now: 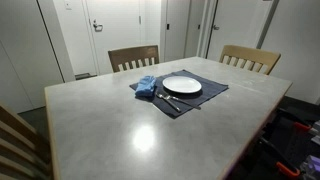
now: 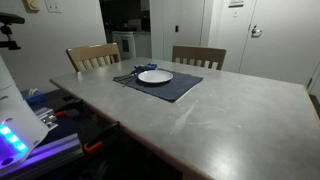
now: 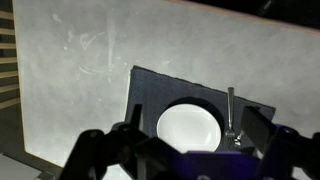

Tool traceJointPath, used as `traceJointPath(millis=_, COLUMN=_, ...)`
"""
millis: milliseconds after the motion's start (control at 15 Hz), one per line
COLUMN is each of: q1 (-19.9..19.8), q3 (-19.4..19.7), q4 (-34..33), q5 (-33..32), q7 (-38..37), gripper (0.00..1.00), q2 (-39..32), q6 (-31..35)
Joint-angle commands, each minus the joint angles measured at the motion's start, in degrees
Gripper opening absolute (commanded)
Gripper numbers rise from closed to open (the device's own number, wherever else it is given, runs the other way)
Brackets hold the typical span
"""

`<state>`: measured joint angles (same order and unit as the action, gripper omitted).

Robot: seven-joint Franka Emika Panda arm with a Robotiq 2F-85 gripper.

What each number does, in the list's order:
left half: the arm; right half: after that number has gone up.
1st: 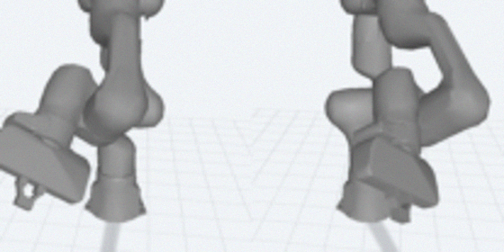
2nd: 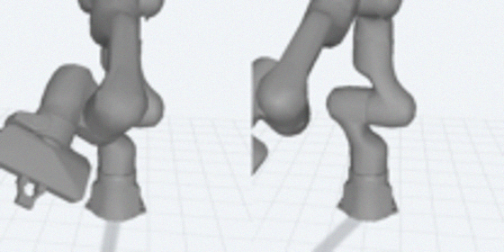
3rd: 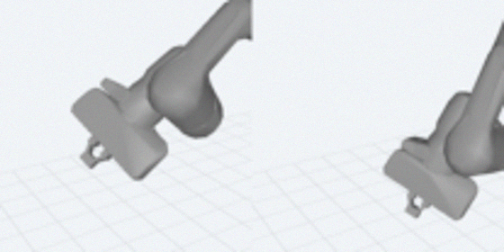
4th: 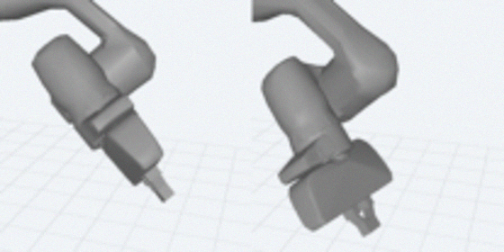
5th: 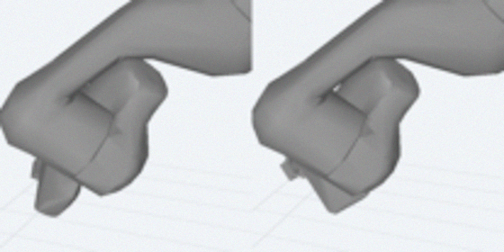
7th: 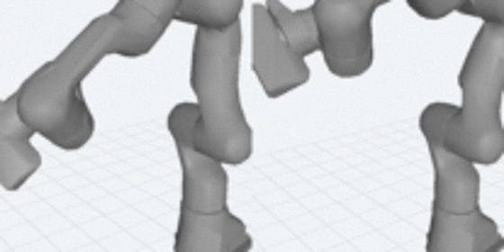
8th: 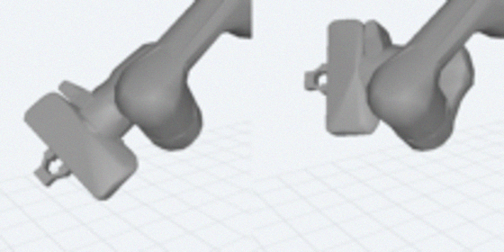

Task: Wipe the white plate with the blue towel

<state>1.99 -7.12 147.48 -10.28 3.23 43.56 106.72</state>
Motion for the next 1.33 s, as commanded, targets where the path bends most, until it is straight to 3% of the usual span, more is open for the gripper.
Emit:
traceJointPath(millis=0, q1=1.1, q3=0.8, q4=-0.2, q5=-0.6, q7=-0.6, gripper=1.0, q2=-0.1, q6=-0.3)
traceJointPath(millis=667, q1=-0.8, q3=1.5, q4=-0.8, q5=-4.1, q7=-3.4, gripper=1.0, q2=-4.2, q6=5.3)
traceJointPath(millis=1267, q1=-2.4, q3=3.1, q4=-2.5, q5=-4.7, q7=-5.8, gripper=1.0, q2=-18.2, q6=31.2)
